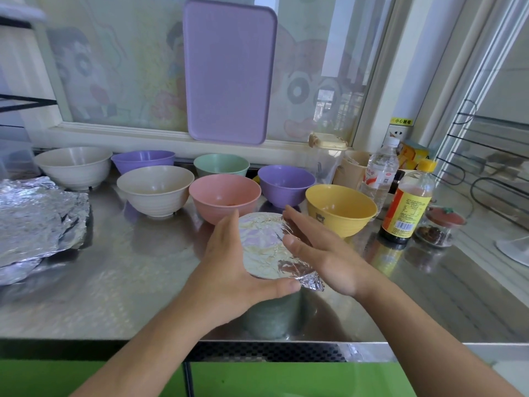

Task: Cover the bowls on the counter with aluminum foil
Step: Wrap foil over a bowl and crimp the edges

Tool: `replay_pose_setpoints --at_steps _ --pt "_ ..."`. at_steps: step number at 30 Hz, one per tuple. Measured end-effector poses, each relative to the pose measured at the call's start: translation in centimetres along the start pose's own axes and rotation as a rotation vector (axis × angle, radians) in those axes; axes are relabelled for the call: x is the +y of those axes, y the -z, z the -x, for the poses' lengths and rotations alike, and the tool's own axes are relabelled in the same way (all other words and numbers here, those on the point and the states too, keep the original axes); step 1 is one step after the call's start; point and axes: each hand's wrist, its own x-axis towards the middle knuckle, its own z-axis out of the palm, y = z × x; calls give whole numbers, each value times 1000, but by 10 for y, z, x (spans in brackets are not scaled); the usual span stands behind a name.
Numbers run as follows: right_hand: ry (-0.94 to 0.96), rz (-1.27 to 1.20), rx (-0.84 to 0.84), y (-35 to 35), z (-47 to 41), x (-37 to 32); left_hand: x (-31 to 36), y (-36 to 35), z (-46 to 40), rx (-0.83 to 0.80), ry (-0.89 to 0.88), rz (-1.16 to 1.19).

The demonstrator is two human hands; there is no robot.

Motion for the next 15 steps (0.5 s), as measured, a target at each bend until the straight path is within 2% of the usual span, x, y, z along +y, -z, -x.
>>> replay_pose_setpoints --at_steps 5,9,15 --pt "-5 144 23 3 5 0 -7 15 1 -89 9 42" --pt "35 266 56 7 -5 -6 0 18 -5 -112 31 -61" --pt "81 385 -84 1 -32 -24 11 5 -9 -45 -131 -209"
